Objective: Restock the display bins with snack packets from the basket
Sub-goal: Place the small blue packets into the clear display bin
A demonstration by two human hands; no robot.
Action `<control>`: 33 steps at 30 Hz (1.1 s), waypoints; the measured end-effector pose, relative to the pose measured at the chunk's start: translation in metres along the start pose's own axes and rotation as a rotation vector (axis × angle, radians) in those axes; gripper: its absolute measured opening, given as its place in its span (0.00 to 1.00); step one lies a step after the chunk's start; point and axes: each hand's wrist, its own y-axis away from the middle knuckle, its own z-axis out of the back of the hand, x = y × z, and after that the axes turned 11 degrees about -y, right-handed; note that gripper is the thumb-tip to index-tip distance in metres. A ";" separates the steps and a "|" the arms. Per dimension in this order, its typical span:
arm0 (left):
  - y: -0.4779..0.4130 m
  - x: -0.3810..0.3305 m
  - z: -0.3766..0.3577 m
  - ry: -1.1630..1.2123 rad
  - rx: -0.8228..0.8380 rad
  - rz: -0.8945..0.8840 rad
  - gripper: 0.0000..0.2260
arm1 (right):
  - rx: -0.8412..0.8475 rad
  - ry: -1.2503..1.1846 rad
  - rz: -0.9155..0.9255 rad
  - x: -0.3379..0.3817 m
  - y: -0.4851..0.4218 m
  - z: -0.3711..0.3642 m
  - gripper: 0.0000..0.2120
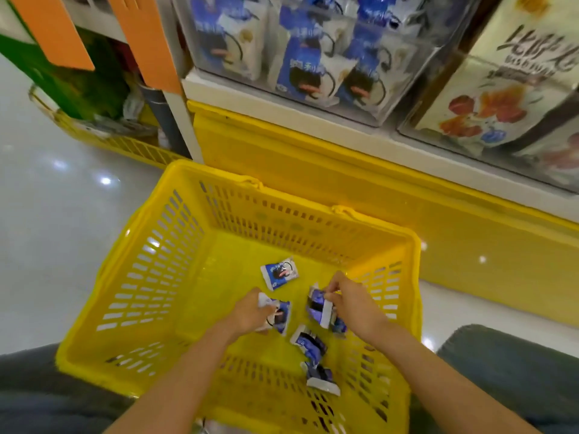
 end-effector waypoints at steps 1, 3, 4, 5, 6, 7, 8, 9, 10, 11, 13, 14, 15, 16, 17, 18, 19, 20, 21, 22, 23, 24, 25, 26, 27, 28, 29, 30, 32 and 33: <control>0.007 -0.003 0.000 0.073 -0.002 0.010 0.12 | -0.047 -0.038 0.053 0.007 0.003 0.000 0.09; 0.020 -0.010 -0.001 0.259 0.022 0.032 0.07 | -0.112 -0.095 0.154 0.020 0.012 -0.002 0.10; 0.027 -0.015 -0.001 0.352 0.036 0.040 0.08 | -0.127 -0.105 0.201 0.026 0.018 -0.003 0.11; 0.032 -0.021 -0.001 0.453 0.052 0.035 0.12 | -0.134 -0.087 0.250 0.029 0.023 -0.004 0.12; 0.037 -0.027 -0.002 0.560 0.072 0.018 0.14 | -0.134 -0.045 0.303 0.031 0.029 -0.005 0.12; 0.043 -0.035 -0.002 0.653 0.091 -0.010 0.14 | -0.131 -0.002 0.360 0.033 0.034 -0.006 0.10; 0.048 -0.042 -0.002 0.739 0.105 -0.028 0.14 | -0.133 0.023 0.418 0.035 0.038 -0.006 0.07; 0.054 -0.050 0.000 0.814 0.119 -0.038 0.13 | -0.138 0.026 0.467 0.037 0.043 -0.005 0.04; 0.059 -0.057 0.002 0.885 0.140 -0.034 0.13 | -0.137 0.020 0.505 0.038 0.046 -0.004 0.01; 0.063 -0.062 0.004 0.945 0.173 -0.041 0.15 | -0.134 0.009 0.534 0.041 0.049 -0.003 0.02; 0.070 -0.070 0.010 1.004 0.252 -0.122 0.20 | -0.121 -0.012 0.575 0.045 0.057 0.001 0.07; 0.074 -0.074 0.013 0.996 0.275 -0.172 0.20 | -0.118 -0.040 0.590 0.047 0.061 0.002 0.09; 0.077 -0.078 0.015 0.967 0.276 -0.215 0.18 | -0.115 -0.095 0.602 0.050 0.066 0.004 0.11; 0.081 -0.081 0.017 0.939 0.256 -0.249 0.16 | -0.108 -0.174 0.612 0.053 0.071 0.004 0.13; 0.084 -0.084 0.019 0.911 0.223 -0.276 0.15 | -0.111 -0.249 0.614 0.056 0.075 0.004 0.14; 0.087 -0.087 0.021 0.885 0.191 -0.297 0.15 | -0.141 -0.305 0.615 0.058 0.077 0.005 0.15; 0.090 -0.090 0.023 0.871 0.170 -0.312 0.14 | -0.200 -0.335 0.614 0.061 0.078 0.005 0.15; 0.093 -0.093 0.026 0.867 0.158 -0.322 0.13 | -0.275 -0.345 0.611 0.063 0.078 0.007 0.16; 0.097 -0.096 0.029 0.856 0.146 -0.338 0.12 | -0.341 -0.341 0.599 0.067 0.078 0.009 0.17; 0.101 -0.099 0.033 0.840 0.135 -0.361 0.12 | -0.376 -0.339 0.579 0.072 0.078 0.011 0.19; 0.106 -0.101 0.038 0.807 0.115 -0.390 0.14 | -0.374 -0.349 0.555 0.077 0.078 0.014 0.21; 0.112 -0.105 0.044 0.752 0.100 -0.420 0.16 | -0.343 -0.372 0.529 0.082 0.078 0.017 0.23; 0.119 -0.108 0.050 0.670 0.090 -0.444 0.17 | -0.303 -0.399 0.506 0.088 0.079 0.021 0.25; 0.126 -0.111 0.057 0.569 0.092 -0.464 0.17 | -0.261 -0.424 0.488 0.094 0.079 0.026 0.27; 0.132 -0.113 0.064 0.458 0.103 -0.482 0.15 | -0.220 -0.434 0.476 0.100 0.080 0.031 0.28; 0.137 -0.116 0.071 0.358 0.114 -0.493 0.14 | -0.181 -0.417 0.467 0.107 0.080 0.036 0.28; 0.143 -0.118 0.078 0.277 0.117 -0.497 0.14 | -0.148 -0.374 0.461 0.113 0.080 0.041 0.28; 0.147 -0.120 0.085 0.219 0.112 -0.499 0.15 | -0.120 -0.334 0.456 0.120 0.081 0.045 0.27; 0.156 -0.125 0.099 0.162 0.105 -0.520 0.21 | -0.074 -0.337 0.462 0.136 0.084 0.053 0.20; 0.159 -0.128 0.105 0.164 0.101 -0.533 0.25 | -0.056 -0.363 0.472 0.143 0.085 0.056 0.15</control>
